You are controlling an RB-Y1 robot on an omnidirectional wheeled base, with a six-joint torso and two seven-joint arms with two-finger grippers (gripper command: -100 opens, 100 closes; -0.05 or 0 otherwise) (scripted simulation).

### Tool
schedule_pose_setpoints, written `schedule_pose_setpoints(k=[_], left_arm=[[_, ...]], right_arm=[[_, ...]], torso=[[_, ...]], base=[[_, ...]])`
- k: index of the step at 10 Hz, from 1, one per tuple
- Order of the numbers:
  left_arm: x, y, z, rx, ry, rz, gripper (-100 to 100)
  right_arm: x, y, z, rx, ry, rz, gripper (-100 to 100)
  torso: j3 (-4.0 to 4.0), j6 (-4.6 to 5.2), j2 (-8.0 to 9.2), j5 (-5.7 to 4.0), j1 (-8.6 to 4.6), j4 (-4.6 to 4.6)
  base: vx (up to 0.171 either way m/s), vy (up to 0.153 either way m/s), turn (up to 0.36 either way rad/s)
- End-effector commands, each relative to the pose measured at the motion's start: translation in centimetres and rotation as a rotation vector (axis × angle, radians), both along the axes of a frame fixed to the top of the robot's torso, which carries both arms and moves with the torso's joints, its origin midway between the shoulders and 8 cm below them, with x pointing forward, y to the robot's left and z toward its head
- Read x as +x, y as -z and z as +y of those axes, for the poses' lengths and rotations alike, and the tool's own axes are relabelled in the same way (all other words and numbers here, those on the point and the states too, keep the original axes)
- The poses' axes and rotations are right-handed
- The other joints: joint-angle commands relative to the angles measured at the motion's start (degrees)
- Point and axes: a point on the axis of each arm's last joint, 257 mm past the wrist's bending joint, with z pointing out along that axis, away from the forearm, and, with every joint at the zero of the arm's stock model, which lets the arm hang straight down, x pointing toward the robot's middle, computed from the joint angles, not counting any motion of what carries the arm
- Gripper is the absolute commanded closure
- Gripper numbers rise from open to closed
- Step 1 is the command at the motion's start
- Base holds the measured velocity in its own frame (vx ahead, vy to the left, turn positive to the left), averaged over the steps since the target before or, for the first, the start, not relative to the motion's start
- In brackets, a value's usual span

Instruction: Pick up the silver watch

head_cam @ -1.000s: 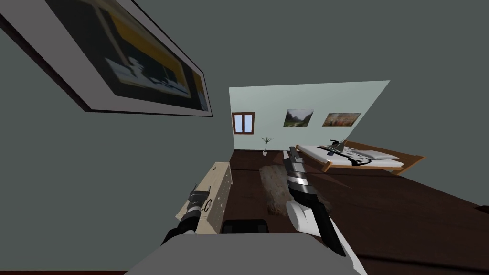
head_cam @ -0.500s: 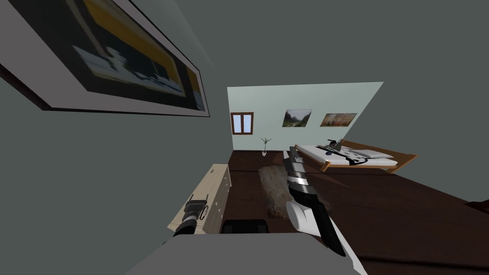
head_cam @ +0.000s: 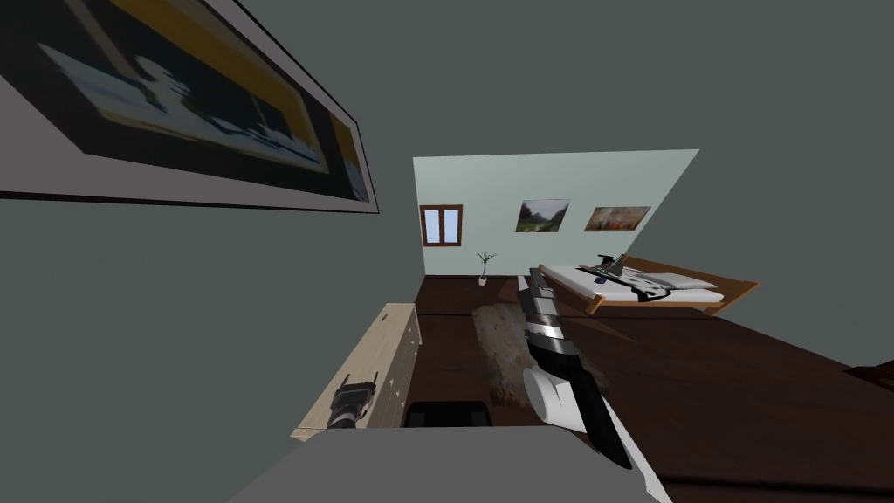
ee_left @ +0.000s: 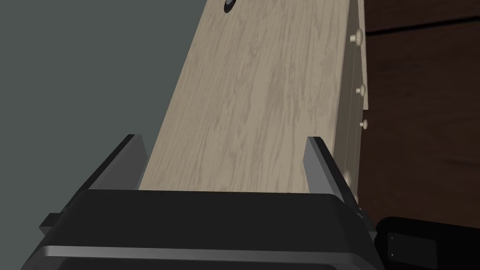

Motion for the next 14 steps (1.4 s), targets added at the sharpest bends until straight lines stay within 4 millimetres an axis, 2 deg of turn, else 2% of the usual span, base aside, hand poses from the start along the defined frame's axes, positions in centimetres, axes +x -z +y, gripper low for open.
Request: schedule_pose_setpoints(k=[1,2,3,4,5,8,10,14], left_arm=[[-1.6,2.0,0.3,-0.045,-0.034,0.038,-100],[-3.0,3.5,0.3,-0.072,-0.052,0.072,-100],[-3.1,3.5,0.3,-0.081,-0.059,0.070,-100],[-4.4,4.9,0.3,-0.110,-0.080,0.100,-100],[-4.4,4.9,0.3,-0.115,-0.084,0.099,-100],[-8.2,8.3,-0.1,-0.204,-0.153,0.171,-100],[-8.2,8.3,-0.1,-0.204,-0.153,0.171,-100],[-11.6,11.1,-1.2,-0.290,-0.223,0.228,-100]], right_arm=[[0.0,0.0,0.0,0.000,0.000,0.000,0],[0.0,0.0,0.0,0.000,0.000,0.000,0],[0.0,0.0,0.0,0.000,0.000,0.000,0],[0.0,0.0,0.0,0.000,0.000,0.000,0],[0.0,0.0,0.0,0.000,0.000,0.000,0],[0.0,0.0,0.0,0.000,0.000,0.000,0],[0.0,0.0,0.0,0.000,0.000,0.000,0],[0.0,0.0,0.0,0.000,0.000,0.000,0]], torso=[[0.00,0.00,0.00,0.00,0.00,0.00],[0.00,0.00,0.00,0.00,0.01,0.00],[-0.04,-0.01,-0.07,0.00,0.02,-0.01],[-0.02,0.00,-0.04,0.00,0.02,-0.01],[-0.03,0.00,-0.05,0.01,0.03,-0.01],[-0.02,0.00,-0.03,0.00,0.01,0.00],[-0.01,0.00,-0.02,0.00,0.03,0.00],[0.01,0.00,0.01,0.01,0.05,0.01]], base=[[0.055,0.007,-0.027],[0.085,0.007,-0.043],[0.065,0.007,-0.011],[0.071,0.011,-0.019],[0.054,0.009,-0.010],[0.070,0.008,-0.021],[0.037,0.013,-0.001],[0.049,0.015,-0.010]])
